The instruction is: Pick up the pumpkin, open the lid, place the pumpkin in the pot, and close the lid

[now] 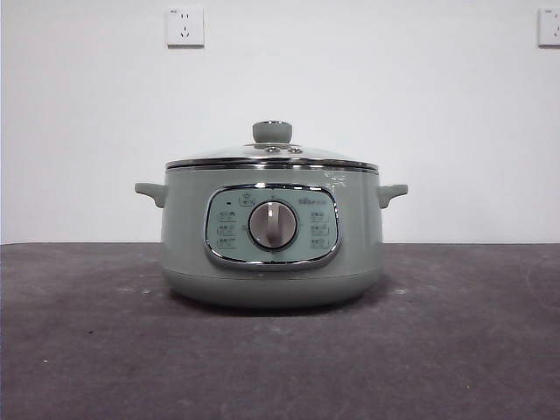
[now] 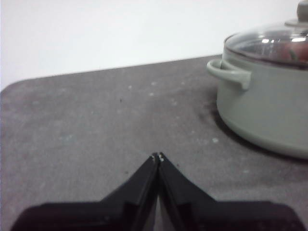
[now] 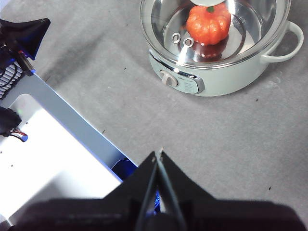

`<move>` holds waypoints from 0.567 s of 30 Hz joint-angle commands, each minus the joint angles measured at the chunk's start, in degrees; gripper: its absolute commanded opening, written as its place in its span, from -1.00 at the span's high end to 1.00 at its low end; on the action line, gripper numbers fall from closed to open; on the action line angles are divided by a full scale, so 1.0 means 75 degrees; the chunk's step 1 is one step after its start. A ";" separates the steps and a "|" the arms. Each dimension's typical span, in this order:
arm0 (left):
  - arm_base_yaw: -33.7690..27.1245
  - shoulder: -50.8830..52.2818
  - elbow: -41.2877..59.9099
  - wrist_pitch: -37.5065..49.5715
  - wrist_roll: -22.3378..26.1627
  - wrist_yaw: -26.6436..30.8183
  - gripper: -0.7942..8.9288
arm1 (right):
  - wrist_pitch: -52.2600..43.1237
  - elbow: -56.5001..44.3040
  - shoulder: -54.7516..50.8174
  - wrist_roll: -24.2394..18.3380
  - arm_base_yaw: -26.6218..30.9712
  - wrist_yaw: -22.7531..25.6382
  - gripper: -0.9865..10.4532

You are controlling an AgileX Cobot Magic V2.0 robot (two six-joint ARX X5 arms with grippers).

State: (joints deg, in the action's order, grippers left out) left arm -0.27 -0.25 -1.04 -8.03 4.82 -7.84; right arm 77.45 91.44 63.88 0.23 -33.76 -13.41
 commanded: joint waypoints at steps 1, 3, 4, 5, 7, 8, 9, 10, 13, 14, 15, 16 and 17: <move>-0.0029 0.0023 0.0122 -0.0172 -0.0070 0.0035 0.84 | -0.0076 0.0017 -0.0026 0.0041 -0.0009 0.0003 0.83; -0.0029 0.0020 0.0119 -0.0265 -0.0076 0.0012 0.84 | -0.0076 0.0017 -0.0026 0.0041 -0.0009 0.0003 0.83; -0.0029 0.0020 0.0119 -0.0245 -0.0076 0.0015 0.84 | -0.0076 0.0017 -0.0026 0.0041 -0.0009 0.0003 0.83; -0.0029 0.0020 0.0119 -0.0251 -0.0076 0.0017 0.84 | -0.0076 0.0017 -0.0026 0.0041 -0.0009 0.0003 0.83; -0.0029 0.0017 0.0119 -0.0251 -0.0076 0.0032 0.84 | -0.0076 0.0017 -0.0026 0.0041 -0.0009 0.0006 0.83; -0.0029 0.0017 0.0119 -0.0251 -0.0076 0.0032 0.84 | -0.0076 0.0017 -0.0029 0.0041 -0.0009 0.0003 0.83; -0.0029 0.0017 0.0119 -0.0251 -0.0076 0.0029 0.84 | -0.0076 0.0017 -0.0032 0.0041 -0.0009 0.0006 0.83; -0.0029 0.0017 0.0119 -0.0251 -0.0076 0.0026 0.84 | -0.0076 0.0017 -0.0032 0.0041 -0.0009 0.0003 0.83; -0.0029 0.0017 0.0119 -0.0251 -0.0076 0.0032 0.84 | -0.0076 0.0017 -0.0032 0.0041 -0.0009 0.0003 0.83; -0.0029 0.0017 0.0119 -0.0251 -0.0076 0.0029 0.84 | -0.0076 0.0017 -0.0032 0.0041 -0.0009 0.0003 0.83; -0.0029 0.0017 0.0119 -0.0251 -0.0076 0.0029 0.84 | -0.0076 0.0017 -0.0032 0.0041 -0.0009 0.0003 0.83; -0.0029 0.0017 0.0119 -0.0251 -0.0076 0.0029 0.84 | -0.0076 0.0017 -0.0032 0.0041 -0.0009 0.0003 0.83; -0.0029 0.0017 0.0119 -0.0251 -0.0076 0.0029 0.84 | -0.0076 0.0017 -0.0032 0.0041 -0.0009 0.0003 0.83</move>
State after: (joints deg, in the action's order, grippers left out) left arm -0.27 -0.25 -1.04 -10.02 4.45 -7.84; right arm 77.45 91.44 63.81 0.23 -33.76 -13.41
